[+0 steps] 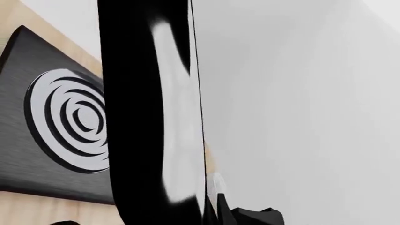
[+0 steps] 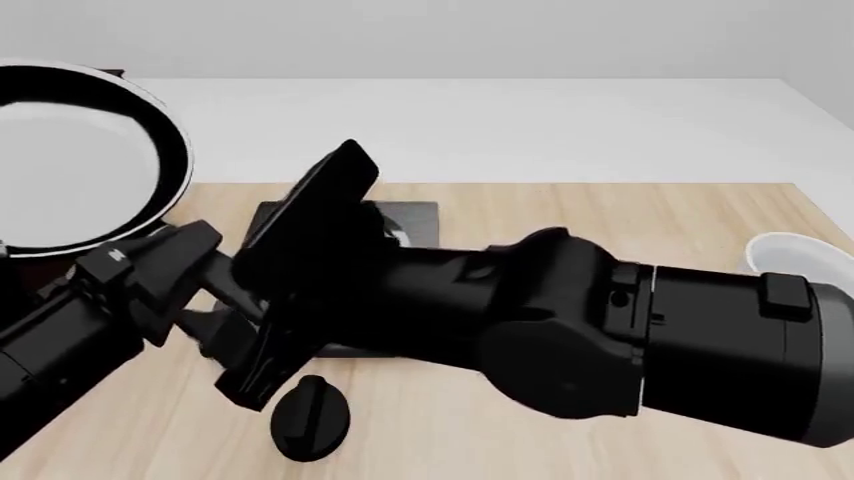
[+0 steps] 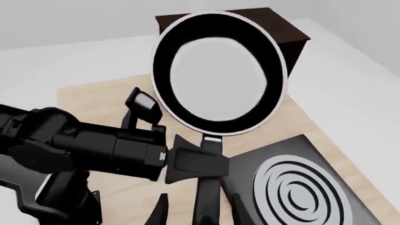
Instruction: Put the frying pan on the cabinet shelf.
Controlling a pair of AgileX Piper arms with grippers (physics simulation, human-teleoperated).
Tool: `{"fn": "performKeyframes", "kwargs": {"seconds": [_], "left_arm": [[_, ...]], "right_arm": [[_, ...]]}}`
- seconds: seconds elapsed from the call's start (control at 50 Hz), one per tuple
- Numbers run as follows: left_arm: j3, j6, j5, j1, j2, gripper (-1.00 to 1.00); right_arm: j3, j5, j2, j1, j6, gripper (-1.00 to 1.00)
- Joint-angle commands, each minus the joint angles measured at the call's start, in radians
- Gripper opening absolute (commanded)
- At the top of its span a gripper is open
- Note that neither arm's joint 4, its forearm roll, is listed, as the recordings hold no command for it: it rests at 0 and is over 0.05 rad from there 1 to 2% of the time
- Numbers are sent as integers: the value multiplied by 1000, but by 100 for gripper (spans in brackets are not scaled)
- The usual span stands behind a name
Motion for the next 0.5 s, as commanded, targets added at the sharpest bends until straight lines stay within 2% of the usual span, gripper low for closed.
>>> {"fn": "performKeyframes", "kwargs": {"seconds": [0.02, 0.12, 0.24, 0.28, 0.38, 0.44, 0.5], "left_arm": [[-7, 12, -21, 9, -2, -100], [6, 12, -40, 6, 4, -100], [11, 11, -47, 11, 3, -100], [10, 11, -45, 13, 2, -100], [5, 12, -35, 12, -3, -100], [2, 15, -29, 13, -5, -100], [1, 13, -30, 20, -4, -100]], "right_arm": [[14, 1, -33, -13, 3, 100], [24, 16, -70, -34, 12, 100], [98, -23, -126, -69, 18, 100], [122, -32, -141, -90, 43, 100], [216, -89, -201, -131, 44, 100], [275, -115, -226, -157, 73, 100], [351, -165, -274, -207, 43, 100]]}}
